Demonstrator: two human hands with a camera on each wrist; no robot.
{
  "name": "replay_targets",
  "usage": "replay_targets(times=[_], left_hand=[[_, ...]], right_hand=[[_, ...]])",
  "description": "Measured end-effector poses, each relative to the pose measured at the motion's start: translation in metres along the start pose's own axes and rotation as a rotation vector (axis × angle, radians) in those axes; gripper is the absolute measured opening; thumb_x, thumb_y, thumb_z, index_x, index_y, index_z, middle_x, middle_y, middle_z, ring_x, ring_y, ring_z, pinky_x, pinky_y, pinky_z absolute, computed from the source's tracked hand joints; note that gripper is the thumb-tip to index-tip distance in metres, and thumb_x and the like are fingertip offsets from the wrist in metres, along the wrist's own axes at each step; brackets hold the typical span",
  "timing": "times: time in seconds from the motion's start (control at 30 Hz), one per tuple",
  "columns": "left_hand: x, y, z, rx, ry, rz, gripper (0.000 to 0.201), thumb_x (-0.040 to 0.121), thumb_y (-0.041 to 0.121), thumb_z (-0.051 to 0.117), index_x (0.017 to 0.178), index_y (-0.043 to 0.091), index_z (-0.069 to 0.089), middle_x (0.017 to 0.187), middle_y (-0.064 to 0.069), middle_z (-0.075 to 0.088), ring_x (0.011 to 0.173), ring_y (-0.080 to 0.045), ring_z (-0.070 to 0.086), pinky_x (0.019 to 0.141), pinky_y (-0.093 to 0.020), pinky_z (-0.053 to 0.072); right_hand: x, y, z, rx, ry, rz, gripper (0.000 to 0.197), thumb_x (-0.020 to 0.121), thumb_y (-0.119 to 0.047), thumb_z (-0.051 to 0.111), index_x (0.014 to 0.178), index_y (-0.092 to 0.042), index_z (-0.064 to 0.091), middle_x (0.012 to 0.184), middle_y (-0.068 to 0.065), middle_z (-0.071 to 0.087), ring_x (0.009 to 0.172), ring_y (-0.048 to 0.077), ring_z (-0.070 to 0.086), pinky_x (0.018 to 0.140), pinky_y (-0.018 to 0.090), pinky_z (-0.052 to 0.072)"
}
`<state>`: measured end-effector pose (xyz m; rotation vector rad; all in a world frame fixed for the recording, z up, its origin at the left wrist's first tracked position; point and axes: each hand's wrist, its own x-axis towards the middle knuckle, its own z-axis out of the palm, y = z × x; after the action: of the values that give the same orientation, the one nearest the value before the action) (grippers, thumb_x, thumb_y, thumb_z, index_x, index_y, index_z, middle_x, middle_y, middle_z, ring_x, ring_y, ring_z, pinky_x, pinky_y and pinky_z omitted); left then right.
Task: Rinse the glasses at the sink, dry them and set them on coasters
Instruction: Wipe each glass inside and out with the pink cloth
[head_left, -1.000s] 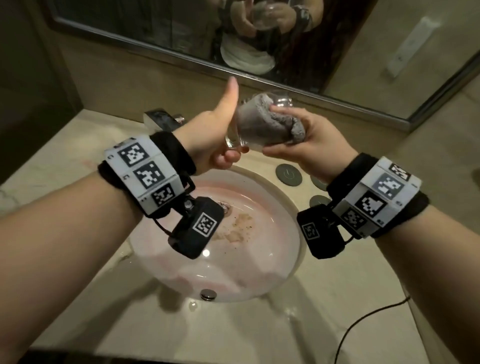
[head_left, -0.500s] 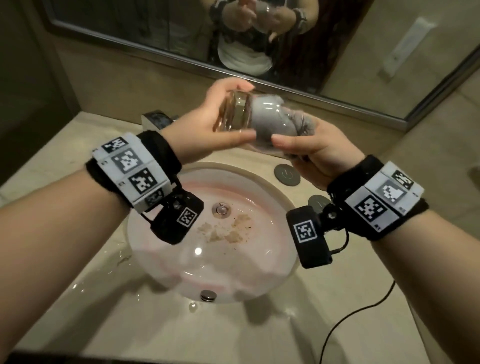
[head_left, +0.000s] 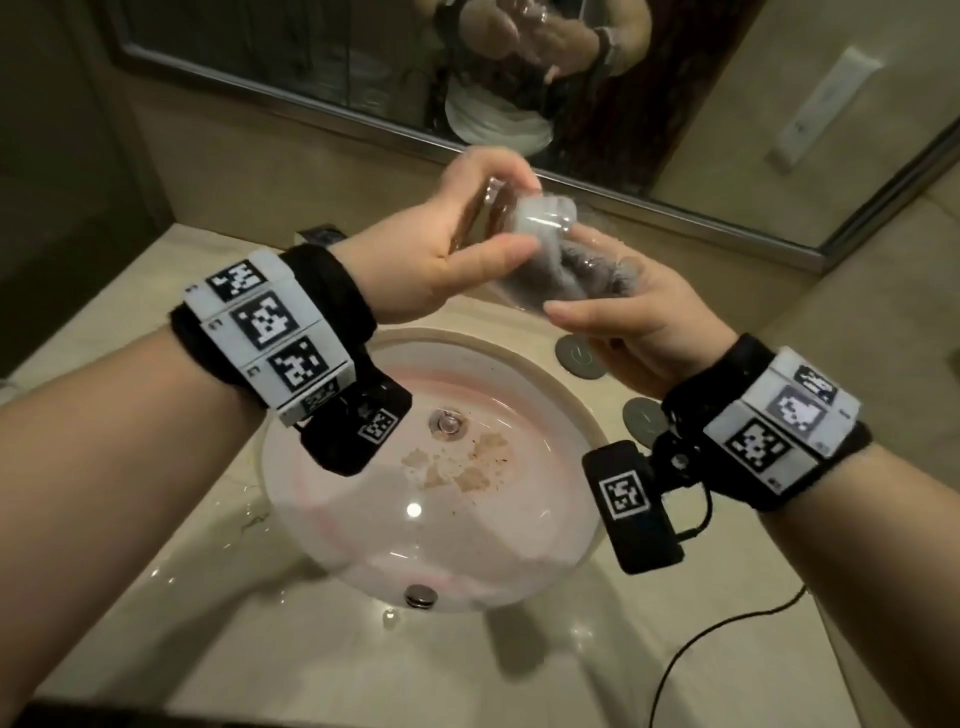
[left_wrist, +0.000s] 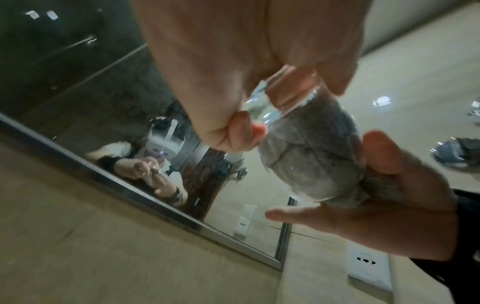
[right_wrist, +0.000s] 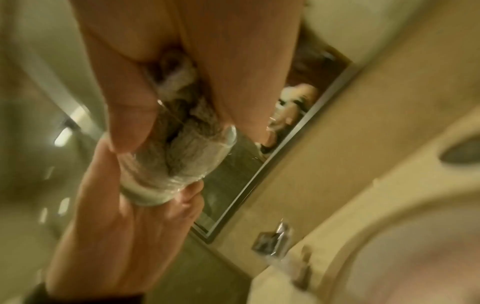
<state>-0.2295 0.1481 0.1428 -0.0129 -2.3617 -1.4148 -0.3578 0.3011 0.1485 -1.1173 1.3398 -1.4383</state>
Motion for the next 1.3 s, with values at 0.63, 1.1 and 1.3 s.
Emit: replay_targets(times=[0.63, 1.1, 1.3], left_hand=[[0.015, -0.014, 0.016, -0.346, 0.230, -0.301, 0.027, 0.090, 0.054, 0.047, 0.101, 0.029, 0.044, 0.086, 0.000, 0.050, 0.061, -0.012, 0.050, 0.047, -0.020, 0.040], [-0.004, -0.041, -0.003, -0.052, 0.068, 0.145, 0.046, 0.080, 0.059, 0.057, 0.114, 0.037, 0.036, 0.108, 0.012, 0.047, 0.088, 0.007, 0.055, 0.073, -0.012, 0.046], [-0.006, -0.049, -0.006, -0.804, 0.338, -0.281, 0.048, 0.094, 0.057, 0.025, 0.111, 0.016, 0.043, 0.087, -0.002, 0.057, 0.049, -0.007, 0.043, 0.042, -0.018, 0.033]], right_hand=[[0.006, -0.013, 0.000, -0.105, 0.098, 0.088, 0.066, 0.068, 0.009, 0.065, 0.130, -0.006, 0.049, 0.116, 0.009, 0.063, 0.112, 0.020, 0.059, 0.105, 0.037, 0.041], [-0.014, 0.001, -0.024, 0.357, 0.087, 0.207, 0.075, 0.060, -0.008, 0.084, 0.127, -0.002, 0.052, 0.117, 0.018, 0.062, 0.107, 0.031, 0.062, 0.092, 0.039, 0.053], [-0.021, -0.033, -0.038, 0.391, 0.338, 0.083, 0.037, 0.080, -0.004, 0.046, 0.114, -0.008, 0.060, 0.106, 0.019, 0.069, 0.100, 0.035, 0.066, 0.078, 0.041, 0.058]])
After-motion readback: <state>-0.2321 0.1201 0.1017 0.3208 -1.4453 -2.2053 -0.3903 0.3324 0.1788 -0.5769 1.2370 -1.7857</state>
